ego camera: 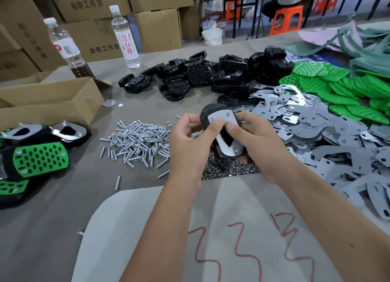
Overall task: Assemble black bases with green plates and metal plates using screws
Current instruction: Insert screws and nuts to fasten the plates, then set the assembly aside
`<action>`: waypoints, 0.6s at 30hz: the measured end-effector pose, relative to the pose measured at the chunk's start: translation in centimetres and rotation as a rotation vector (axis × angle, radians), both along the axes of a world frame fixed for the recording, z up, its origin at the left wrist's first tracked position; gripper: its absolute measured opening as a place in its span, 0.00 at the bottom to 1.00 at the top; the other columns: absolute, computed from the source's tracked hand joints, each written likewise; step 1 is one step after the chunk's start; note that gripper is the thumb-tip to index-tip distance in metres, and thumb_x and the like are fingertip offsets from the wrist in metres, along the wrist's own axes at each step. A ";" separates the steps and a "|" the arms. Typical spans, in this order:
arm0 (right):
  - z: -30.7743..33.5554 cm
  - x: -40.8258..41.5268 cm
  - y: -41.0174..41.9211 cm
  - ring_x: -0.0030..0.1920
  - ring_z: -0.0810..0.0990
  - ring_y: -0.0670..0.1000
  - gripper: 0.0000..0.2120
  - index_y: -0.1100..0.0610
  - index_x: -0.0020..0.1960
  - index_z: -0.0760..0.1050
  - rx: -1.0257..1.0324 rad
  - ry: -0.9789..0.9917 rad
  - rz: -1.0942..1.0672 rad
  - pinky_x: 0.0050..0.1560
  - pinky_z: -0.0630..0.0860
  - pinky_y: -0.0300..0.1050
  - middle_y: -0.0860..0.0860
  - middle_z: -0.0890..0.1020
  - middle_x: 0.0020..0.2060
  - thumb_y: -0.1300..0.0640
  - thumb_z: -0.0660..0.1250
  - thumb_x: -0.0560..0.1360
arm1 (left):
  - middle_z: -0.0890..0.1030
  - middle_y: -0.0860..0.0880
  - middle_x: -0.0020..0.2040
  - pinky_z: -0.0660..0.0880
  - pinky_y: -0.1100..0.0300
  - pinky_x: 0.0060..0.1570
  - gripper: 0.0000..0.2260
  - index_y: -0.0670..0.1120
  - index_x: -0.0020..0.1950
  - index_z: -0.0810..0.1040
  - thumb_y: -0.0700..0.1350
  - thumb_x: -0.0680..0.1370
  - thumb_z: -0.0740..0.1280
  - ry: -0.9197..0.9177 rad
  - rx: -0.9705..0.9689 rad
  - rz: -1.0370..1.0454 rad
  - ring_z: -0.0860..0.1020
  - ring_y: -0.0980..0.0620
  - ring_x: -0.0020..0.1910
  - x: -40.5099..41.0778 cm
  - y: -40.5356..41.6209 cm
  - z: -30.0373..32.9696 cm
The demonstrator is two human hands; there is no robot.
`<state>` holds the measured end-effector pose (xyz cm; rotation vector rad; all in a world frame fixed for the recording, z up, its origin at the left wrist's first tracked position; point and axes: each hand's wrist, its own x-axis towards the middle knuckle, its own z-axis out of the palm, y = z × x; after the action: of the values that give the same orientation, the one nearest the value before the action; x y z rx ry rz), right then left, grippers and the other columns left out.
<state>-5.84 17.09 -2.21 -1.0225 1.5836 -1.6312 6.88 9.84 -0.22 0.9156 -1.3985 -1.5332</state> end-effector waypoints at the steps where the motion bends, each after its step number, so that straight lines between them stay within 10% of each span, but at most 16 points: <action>1: -0.1 -0.1 -0.1 0.29 0.76 0.44 0.06 0.53 0.58 0.79 -0.014 -0.028 -0.035 0.24 0.68 0.39 0.45 0.81 0.31 0.52 0.68 0.83 | 0.86 0.43 0.48 0.80 0.39 0.55 0.09 0.46 0.47 0.82 0.50 0.77 0.75 -0.066 -0.075 0.015 0.84 0.42 0.51 0.0 -0.2 -0.1; 4: -0.3 -0.4 -0.4 0.32 0.79 0.46 0.08 0.54 0.58 0.77 -0.034 -0.118 -0.206 0.23 0.68 0.38 0.51 0.86 0.41 0.51 0.69 0.82 | 0.81 0.56 0.40 0.74 0.54 0.44 0.12 0.52 0.44 0.80 0.59 0.79 0.70 -0.466 -0.363 0.024 0.80 0.61 0.41 1.0 -1.5 -0.6; 8: -0.6 -1.1 -0.5 0.34 0.82 0.45 0.08 0.52 0.56 0.75 -0.026 -0.149 -0.377 0.23 0.70 0.36 0.52 0.86 0.44 0.49 0.70 0.82 | 0.76 0.56 0.49 0.73 0.54 0.45 0.16 0.58 0.48 0.77 0.62 0.69 0.79 -0.969 -0.539 -0.236 0.77 0.54 0.45 2.4 -2.2 -0.8; 18: -0.9 -1.0 -0.6 0.34 0.81 0.45 0.09 0.51 0.57 0.75 0.018 -0.088 -0.371 0.25 0.71 0.37 0.53 0.87 0.48 0.48 0.71 0.81 | 0.77 0.54 0.35 0.67 0.58 0.35 0.09 0.49 0.41 0.77 0.44 0.80 0.72 -0.649 -0.501 -0.049 0.72 0.56 0.32 1.2 -2.2 -1.2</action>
<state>-6.86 16.47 -3.15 -0.6622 1.8023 -1.8709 8.11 7.65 -1.42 1.1020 -2.1477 -0.8556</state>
